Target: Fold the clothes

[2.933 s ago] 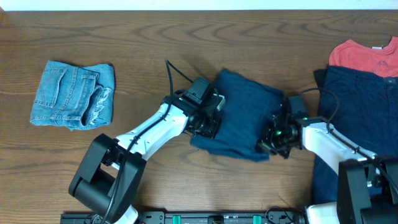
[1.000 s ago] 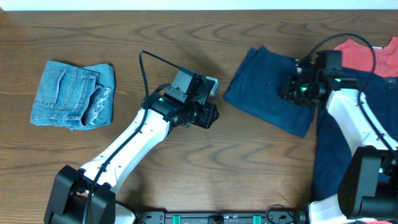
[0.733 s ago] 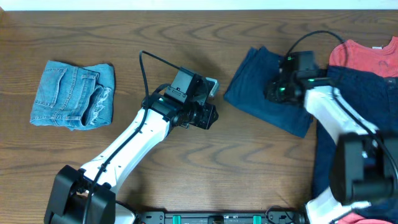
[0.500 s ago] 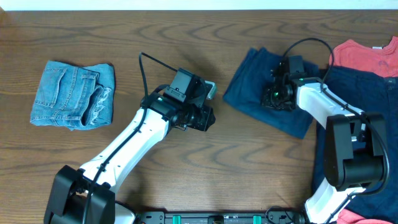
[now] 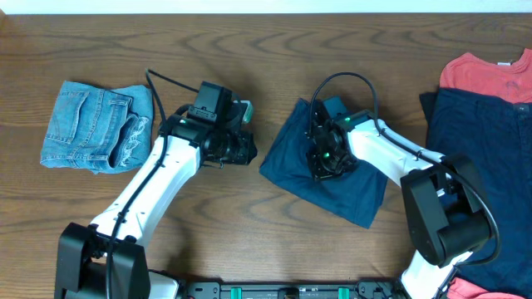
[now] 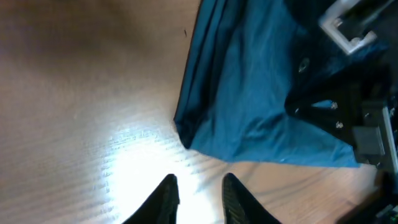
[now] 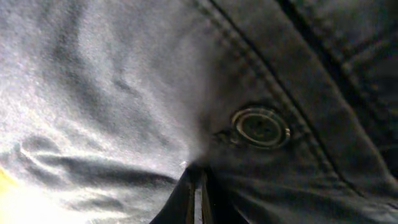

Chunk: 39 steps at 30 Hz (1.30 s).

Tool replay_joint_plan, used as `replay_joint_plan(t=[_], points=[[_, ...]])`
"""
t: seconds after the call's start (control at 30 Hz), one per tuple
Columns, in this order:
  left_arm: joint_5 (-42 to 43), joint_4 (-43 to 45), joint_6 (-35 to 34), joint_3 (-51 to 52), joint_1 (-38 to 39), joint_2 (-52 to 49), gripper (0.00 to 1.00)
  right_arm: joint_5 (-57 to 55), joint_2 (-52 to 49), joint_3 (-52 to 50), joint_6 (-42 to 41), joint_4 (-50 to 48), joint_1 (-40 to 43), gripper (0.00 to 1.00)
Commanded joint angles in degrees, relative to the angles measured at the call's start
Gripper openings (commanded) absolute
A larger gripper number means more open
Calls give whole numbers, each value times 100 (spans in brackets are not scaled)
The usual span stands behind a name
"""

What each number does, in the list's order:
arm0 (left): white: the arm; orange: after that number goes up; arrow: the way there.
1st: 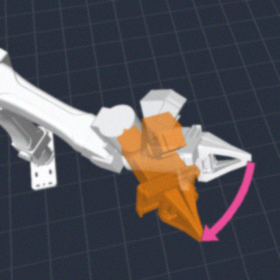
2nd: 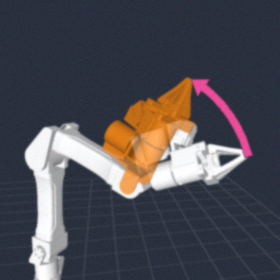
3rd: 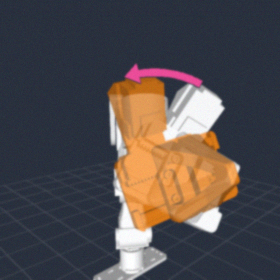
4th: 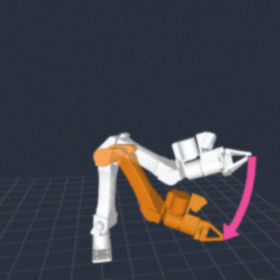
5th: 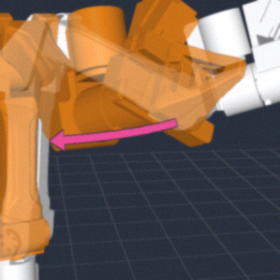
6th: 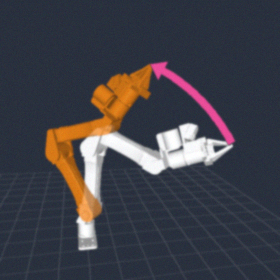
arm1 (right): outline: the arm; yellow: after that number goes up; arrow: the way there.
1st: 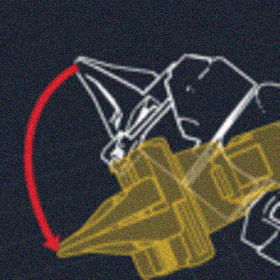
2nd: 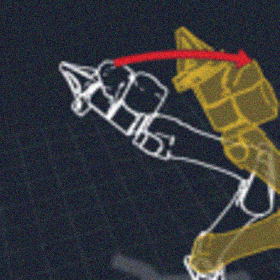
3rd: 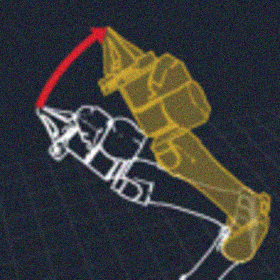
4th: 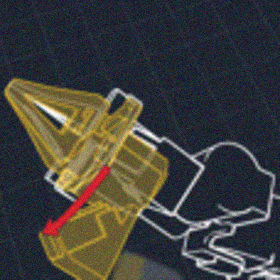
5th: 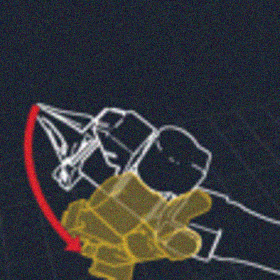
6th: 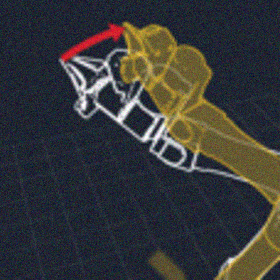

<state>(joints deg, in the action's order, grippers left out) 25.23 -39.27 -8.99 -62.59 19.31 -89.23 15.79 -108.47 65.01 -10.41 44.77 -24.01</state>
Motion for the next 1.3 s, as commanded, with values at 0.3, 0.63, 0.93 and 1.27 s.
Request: replay_joint_plan(t=[0.3, 0.63, 0.93, 1.27], points=[[-85, 728, 83, 68, 935, -240, 15, 111, 1537, 345, 203, -208, 1126, 15], [-337, 1285, 81, 133, 1161, -1742, 8, 120, 1235, -68, -1043, 1438, 1060, 6], [-892, 1274, 85, 111, 833, -2046, 7, -734, 981, -1528, -1777, 984, 780, 5], [-944, 1174, 188, -81, 129, -1991, 6, -776, 999, -1526, -1088, 1132, 1342, 7]])
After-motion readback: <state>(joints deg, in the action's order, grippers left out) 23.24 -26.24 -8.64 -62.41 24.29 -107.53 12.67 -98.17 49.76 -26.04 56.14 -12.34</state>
